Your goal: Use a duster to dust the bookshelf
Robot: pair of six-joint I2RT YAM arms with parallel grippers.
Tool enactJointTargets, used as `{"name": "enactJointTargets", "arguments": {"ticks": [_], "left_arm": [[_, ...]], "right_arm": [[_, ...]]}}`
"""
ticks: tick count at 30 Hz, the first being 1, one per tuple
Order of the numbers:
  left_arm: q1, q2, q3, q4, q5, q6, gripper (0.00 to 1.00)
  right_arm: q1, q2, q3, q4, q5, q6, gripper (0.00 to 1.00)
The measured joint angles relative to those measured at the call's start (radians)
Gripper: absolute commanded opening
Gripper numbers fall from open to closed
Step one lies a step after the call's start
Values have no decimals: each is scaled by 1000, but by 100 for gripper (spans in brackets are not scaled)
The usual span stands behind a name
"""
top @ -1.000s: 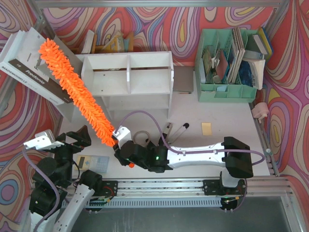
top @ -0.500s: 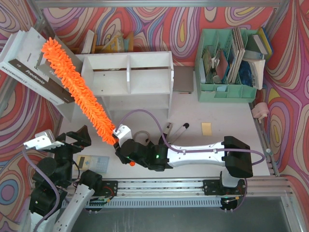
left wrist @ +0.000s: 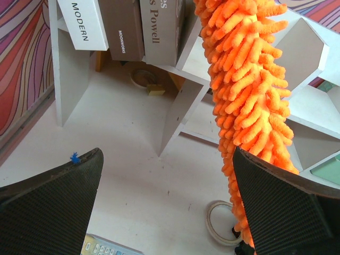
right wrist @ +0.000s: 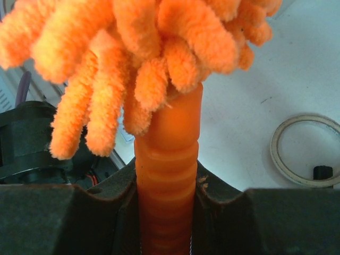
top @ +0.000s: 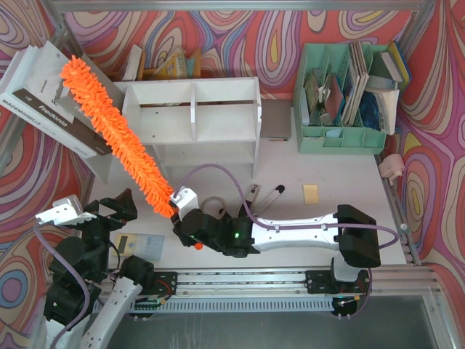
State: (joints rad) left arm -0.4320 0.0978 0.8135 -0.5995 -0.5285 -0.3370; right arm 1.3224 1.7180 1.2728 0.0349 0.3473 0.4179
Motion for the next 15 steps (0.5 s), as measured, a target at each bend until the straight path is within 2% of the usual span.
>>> {"name": "enactJointTargets", "arguments": {"ticks": [8, 15], "left_arm": [[0, 0, 0, 0, 0, 0, 98], [0, 0, 0, 0, 0, 0, 98]], "right_arm": [[-47, 14, 3, -21, -16, 32, 0], [-27, 21, 29, -23, -22, -4, 0]]}}
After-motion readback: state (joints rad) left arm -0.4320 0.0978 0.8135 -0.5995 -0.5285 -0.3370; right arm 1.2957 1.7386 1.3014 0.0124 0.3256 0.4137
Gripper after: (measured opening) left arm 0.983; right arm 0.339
